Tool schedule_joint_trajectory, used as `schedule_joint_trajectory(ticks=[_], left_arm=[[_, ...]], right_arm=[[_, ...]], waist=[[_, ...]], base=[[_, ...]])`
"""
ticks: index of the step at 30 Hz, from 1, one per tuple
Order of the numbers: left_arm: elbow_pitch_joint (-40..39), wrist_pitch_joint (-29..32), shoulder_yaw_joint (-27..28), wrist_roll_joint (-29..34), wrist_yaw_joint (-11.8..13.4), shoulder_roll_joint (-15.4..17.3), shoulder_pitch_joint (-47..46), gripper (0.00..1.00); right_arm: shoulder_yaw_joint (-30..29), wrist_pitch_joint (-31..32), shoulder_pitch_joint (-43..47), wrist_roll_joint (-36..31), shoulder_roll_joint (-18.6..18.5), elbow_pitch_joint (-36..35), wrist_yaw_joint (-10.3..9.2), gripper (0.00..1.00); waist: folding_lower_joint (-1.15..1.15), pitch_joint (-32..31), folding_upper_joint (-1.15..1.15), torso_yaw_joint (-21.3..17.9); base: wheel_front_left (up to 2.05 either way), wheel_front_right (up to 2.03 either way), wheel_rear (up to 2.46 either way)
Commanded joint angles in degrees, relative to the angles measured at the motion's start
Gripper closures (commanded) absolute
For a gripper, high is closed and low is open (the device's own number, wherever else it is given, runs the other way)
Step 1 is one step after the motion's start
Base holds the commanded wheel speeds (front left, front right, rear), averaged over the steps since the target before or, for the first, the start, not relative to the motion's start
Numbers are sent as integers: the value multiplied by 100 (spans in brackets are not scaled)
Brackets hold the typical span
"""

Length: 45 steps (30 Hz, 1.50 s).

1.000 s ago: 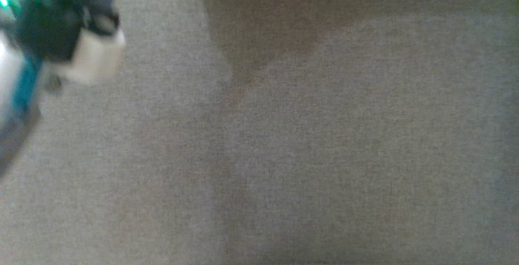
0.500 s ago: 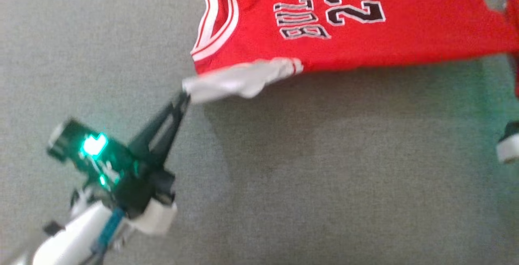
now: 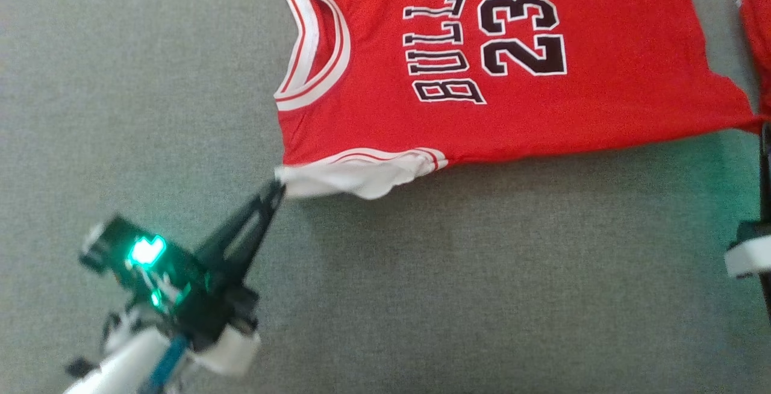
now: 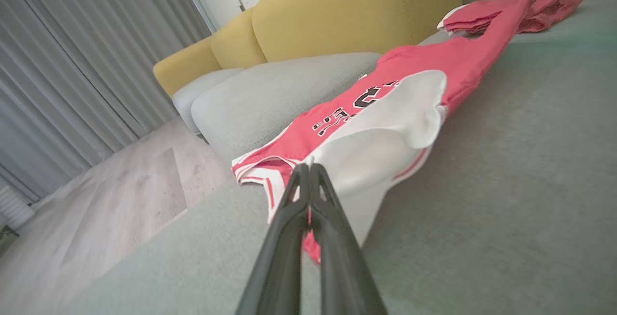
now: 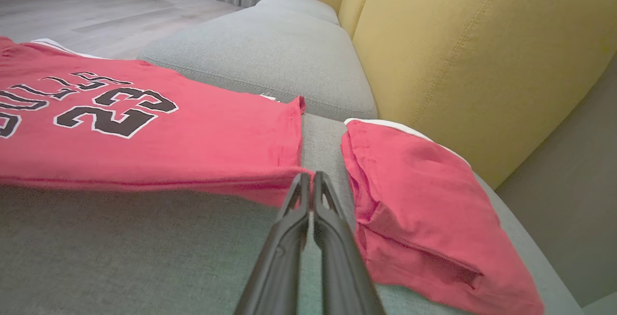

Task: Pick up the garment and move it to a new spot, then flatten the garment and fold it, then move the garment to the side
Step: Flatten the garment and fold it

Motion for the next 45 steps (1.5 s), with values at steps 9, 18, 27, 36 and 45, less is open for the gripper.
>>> schedule_joint_trajectory(ticks=[9,18,27,36,45], left_arm=[[707,-8,556,715,-811,-28,-2220,100],[1459,-8,677,1111,-1159,-289,-3737,100],[1963,-8,615,1272,-1125,-507,-4287,83],[2015,-8,980,640,-579,-932,-3506,0],[1729,-8,1603,-314,-440,-1748,-1413,0]], right_arm=[[407,49,-1345,112,-330,480,-4,100],[737,-49,-2487,156,-561,1140,-4,100],[949,-113,-3102,-9,-491,1558,-4,100],[709,-140,-3068,-145,-204,1446,-4,0],[278,-142,-2136,-165,407,922,-4,0]], waist=[[0,707,0,-19],[0,1175,0,-28],[0,1440,0,-15],[0,1216,0,8],[0,790,0,-27]], base=[[0,0,0],[0,0,0],[0,0,0],[0,0,0],[0,0,0]])
